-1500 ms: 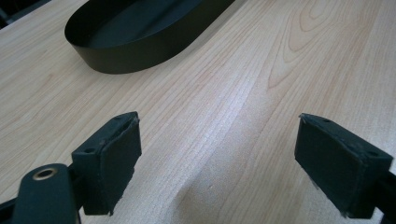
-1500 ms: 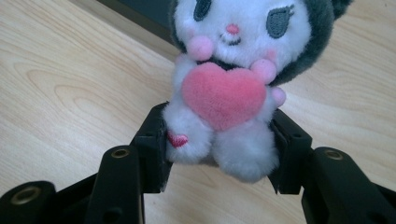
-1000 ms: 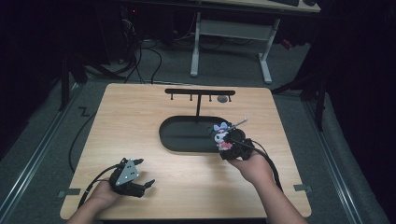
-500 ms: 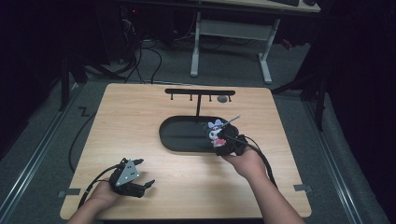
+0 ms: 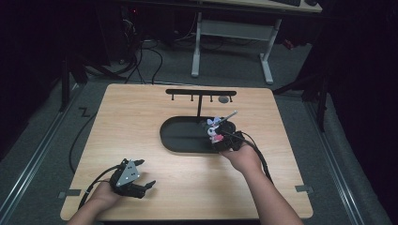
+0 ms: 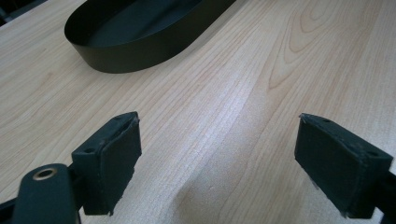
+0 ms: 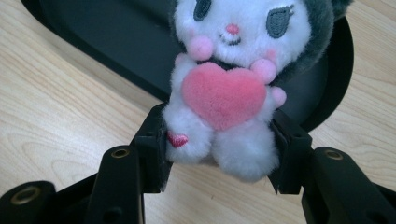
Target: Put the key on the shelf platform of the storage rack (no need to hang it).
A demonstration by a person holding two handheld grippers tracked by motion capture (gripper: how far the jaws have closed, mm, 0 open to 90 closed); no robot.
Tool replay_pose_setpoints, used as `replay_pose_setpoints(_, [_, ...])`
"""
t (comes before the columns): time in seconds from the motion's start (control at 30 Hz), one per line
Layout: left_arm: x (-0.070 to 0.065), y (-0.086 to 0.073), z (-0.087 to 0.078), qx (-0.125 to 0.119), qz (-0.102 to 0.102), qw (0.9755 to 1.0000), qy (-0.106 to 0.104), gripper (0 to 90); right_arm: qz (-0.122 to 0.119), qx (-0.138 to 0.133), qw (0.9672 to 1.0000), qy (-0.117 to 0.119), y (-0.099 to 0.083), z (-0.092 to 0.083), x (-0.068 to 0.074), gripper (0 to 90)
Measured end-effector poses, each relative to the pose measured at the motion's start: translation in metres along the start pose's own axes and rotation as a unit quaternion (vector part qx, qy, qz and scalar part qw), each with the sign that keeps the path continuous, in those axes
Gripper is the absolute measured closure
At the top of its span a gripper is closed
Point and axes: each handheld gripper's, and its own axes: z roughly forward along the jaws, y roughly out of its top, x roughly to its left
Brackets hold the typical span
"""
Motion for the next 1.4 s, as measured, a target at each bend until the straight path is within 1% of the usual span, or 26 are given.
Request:
replay_pose_setpoints(0.43, [-0.001,0.0,0.0,0.001,0.002,1.0,0.001,15.5,0.012,0.001,0.9999,0.007,0.011,0.013,-0.004,49.5])
replay_pose_setpoints(0.5, [-0.001,0.0,0.0,0.001,0.004,1.0,0.001,15.5,0.028,0.004,0.9996,0.004,0.013,0.016,-0.008,49.5])
replay_pose_setpoints(0.67, [-0.001,0.0,0.0,0.001,0.003,1.0,0.002,15.5,0.037,0.001,0.9993,0.006,0.016,0.022,-0.014,49.5])
replay_pose_setpoints(0.77, [-0.001,0.0,0.0,0.0,0.001,1.0,0.002,15.5,0.035,0.006,0.9994,0.004,0.018,0.024,-0.016,49.5])
replay_pose_setpoints(0.9, [-0.001,0.0,0.0,0.0,0.001,1.0,0.001,15.5,0.034,0.004,0.9994,0.004,0.023,0.025,-0.017,49.5])
replay_pose_setpoints(0.93, [0.0,0.0,0.0,0.0,0.001,1.0,0.001,15.5,0.031,0.004,0.9995,0.002,0.026,0.026,-0.016,49.5])
replay_pose_setpoints(1.1, [0.0,0.0,0.0,0.0,0.001,1.0,0.0,15.5,0.029,0.008,0.9995,0.0,0.031,0.032,-0.013,49.5])
replay_pose_setpoints(1.17, [0.0,0.0,0.0,0.0,0.001,1.0,0.0,15.5,0.034,0.011,0.9993,-0.002,0.032,0.035,-0.014,49.5])
replay_pose_setpoints(1.23, [0.0,0.0,0.0,0.0,0.001,1.0,0.0,15.5,0.031,0.01,0.9994,-0.002,0.032,0.036,-0.015,49.5])
replay_pose_setpoints(1.37, [0.0,0.0,0.0,0.0,0.0,1.0,0.0,15.5,0.044,0.007,0.999,0.0,0.033,0.038,-0.018,49.4])
replay_pose_setpoints(1.4, [0.0,0.0,0.0,0.0,0.0,1.0,0.0,15.5,0.04,0.008,0.9992,-0.001,0.033,0.039,-0.019,49.5])
